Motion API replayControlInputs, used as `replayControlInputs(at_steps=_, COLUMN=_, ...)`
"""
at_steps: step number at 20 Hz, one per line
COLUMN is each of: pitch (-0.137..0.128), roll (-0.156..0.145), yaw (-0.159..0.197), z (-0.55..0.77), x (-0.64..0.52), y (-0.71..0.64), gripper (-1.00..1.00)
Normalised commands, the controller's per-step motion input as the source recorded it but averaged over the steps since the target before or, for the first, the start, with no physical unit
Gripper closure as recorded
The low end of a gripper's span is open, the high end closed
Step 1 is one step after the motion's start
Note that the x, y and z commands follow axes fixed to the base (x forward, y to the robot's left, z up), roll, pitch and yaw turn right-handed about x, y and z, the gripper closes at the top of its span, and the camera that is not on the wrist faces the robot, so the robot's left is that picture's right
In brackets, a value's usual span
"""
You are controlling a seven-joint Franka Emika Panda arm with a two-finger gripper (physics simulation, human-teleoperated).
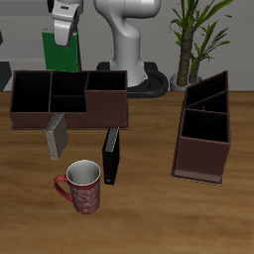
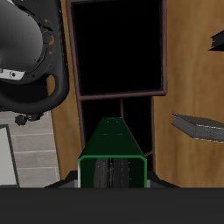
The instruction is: Place the green book into the back desk caddy's back compartment
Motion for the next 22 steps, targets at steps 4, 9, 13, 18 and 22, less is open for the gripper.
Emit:
replayControlInputs(at_steps=4, pitch=0.012, roll=-0.007, yaw=0.024, z=-0.1, x=-0.02, y=-0.06, gripper=1.0)
replayControlInputs(at_steps=9, pitch=0.003, roll=0.0, yaw=0.036, z=-0.04, x=0.0, y=0.04, gripper=1.0)
replayControlInputs(at_steps=13, pitch=0.0, roll=0.028, yaw=0.029, z=0.01, x=-0.01, y=0.14, gripper=1.0)
replayControlInputs(at_steps=18, pitch=0.009, roll=0.014, yaw=0.005, z=-0.03, x=0.01, y=0.08, gripper=1.0)
replayControlInputs(at_steps=22, pitch=0.036, roll=0.019, yaw=-0.011, z=-0.13, x=0.0, y=0.08, gripper=1.0)
